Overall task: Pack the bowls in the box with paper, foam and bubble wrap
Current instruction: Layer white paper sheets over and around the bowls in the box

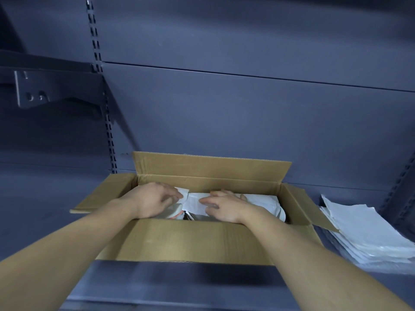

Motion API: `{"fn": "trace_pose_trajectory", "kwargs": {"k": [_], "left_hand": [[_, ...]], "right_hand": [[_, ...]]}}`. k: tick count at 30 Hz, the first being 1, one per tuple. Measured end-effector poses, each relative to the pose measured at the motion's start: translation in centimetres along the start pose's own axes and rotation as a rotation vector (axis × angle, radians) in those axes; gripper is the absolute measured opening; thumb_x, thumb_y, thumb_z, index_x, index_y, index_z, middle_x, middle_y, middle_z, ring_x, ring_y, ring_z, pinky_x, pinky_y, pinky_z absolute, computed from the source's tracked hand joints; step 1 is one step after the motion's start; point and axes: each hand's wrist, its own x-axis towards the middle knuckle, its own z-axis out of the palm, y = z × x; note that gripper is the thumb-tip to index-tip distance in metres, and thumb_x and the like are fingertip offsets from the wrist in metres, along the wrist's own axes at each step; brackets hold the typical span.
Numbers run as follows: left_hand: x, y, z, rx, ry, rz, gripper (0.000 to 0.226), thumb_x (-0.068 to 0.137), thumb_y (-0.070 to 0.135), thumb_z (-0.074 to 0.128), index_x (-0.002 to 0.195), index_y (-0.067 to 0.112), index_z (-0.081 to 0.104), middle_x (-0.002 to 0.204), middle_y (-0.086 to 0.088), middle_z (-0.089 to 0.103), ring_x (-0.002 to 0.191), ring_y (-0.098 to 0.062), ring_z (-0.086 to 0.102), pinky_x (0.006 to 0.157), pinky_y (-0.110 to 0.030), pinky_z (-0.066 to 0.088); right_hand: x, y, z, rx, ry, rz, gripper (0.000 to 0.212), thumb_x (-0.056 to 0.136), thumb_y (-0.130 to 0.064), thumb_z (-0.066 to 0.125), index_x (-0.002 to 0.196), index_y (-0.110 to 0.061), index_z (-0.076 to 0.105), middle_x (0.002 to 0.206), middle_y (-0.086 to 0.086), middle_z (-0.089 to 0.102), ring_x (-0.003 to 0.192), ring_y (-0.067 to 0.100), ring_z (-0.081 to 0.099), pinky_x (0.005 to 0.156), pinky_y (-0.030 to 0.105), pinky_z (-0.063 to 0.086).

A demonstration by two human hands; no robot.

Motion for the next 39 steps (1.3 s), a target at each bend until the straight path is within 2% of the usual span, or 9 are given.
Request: {"fn": "trace_pose_trajectory", "kwargs": {"k": [3,6,9,17,20,23,30,35,39], "left_hand": [[-0.1,0.6,-0.7,0.148,-0.058,0.010,0.062,0.083,0.054,0.045,0.144,0.044,0.041,0.148,0.023,0.040,0.136,-0.004,0.037,0.107,-0.031,0.040],[0.4,1.2,-0.4,0.225,-0.061,0.018,0.052,0.094,0.039,0.051,0.145,0.043,0.040,0.150,0.021,0.039,0.136,-0.007,0.037,0.104,-0.035,0.042],[1.1,1.5,-0.1,0.200,-0.019,0.019,0.040,0.099,0.027,0.042,0.137,0.033,0.053,0.146,0.015,0.048,0.132,-0.009,0.045,0.104,-0.033,0.042],[0.1,1.5,-0.3,0.214,-0.009,0.021,0.040,0.098,0.040,0.040,0.137,0.040,0.052,0.148,0.022,0.044,0.133,-0.006,0.046,0.099,-0.036,0.048],[-0.1,2.0,-0.2,0.181,-0.011,0.021,0.047,0.095,0.055,0.042,0.136,0.037,0.055,0.146,0.020,0.047,0.132,-0.005,0.045,0.101,-0.033,0.045],[0.1,1.5,-0.1,0.139,0.040,0.046,0.036,0.099,0.046,0.039,0.128,0.039,0.060,0.142,0.018,0.051,0.129,-0.007,0.045,0.102,-0.032,0.043],[1.2,0.9,1.0,0.002,-0.067,-0.038,0.044,0.098,0.040,0.049,0.141,0.045,0.044,0.154,0.012,0.035,0.140,-0.012,0.031,0.115,-0.032,0.028],[1.2,1.1,0.8,0.045,-0.135,-0.066,0.043,0.102,0.043,0.039,0.145,0.045,0.038,0.158,0.012,0.028,0.145,-0.014,0.023,0.118,-0.033,0.021],[0.7,1.7,0.1,-0.039,-0.106,-0.075,0.044,0.101,0.054,0.033,0.145,0.049,0.036,0.158,0.013,0.029,0.146,-0.012,0.023,0.120,-0.033,0.017]], "right_hand": [[-0.2,-0.2,-0.1,0.010,0.014,0.000,0.046,0.101,-0.043,0.035,0.147,-0.047,0.034,0.162,-0.009,0.019,0.150,0.017,0.008,0.117,0.056,0.007],[-0.2,-0.1,-0.1,0.018,0.017,-0.003,0.046,0.101,-0.044,0.035,0.147,-0.048,0.035,0.163,-0.009,0.017,0.150,0.017,0.007,0.117,0.057,0.006],[-0.1,0.0,0.0,0.024,0.008,-0.004,0.046,0.101,-0.045,0.035,0.147,-0.048,0.034,0.164,-0.009,0.015,0.151,0.016,0.004,0.117,0.058,0.004],[0.0,-0.1,0.1,0.016,0.003,-0.003,0.048,0.100,-0.047,0.036,0.147,-0.048,0.033,0.164,-0.009,0.013,0.151,0.016,0.003,0.117,0.059,0.002],[-0.2,0.0,0.3,0.018,0.010,-0.002,0.048,0.100,-0.048,0.035,0.147,-0.048,0.032,0.164,-0.009,0.013,0.151,0.016,0.003,0.117,0.060,0.002],[-0.1,0.1,0.2,0.018,0.016,-0.003,0.048,0.100,-0.048,0.036,0.148,-0.048,0.031,0.164,-0.009,0.013,0.151,0.017,0.003,0.118,0.059,0.003],[0.7,0.5,0.3,0.000,-0.008,-0.011,0.052,0.099,-0.051,0.039,0.149,-0.048,0.029,0.164,-0.007,0.013,0.151,0.020,0.007,0.118,0.057,0.009],[1.0,0.7,0.2,0.010,-0.019,0.000,0.051,0.099,-0.053,0.035,0.149,-0.048,0.029,0.164,-0.008,0.013,0.151,0.020,0.008,0.118,0.055,0.009],[0.6,0.9,-0.3,0.026,0.108,-0.013,0.048,0.102,-0.048,0.029,0.149,-0.042,0.033,0.161,-0.006,0.024,0.148,0.021,0.019,0.117,0.052,0.018]]}}
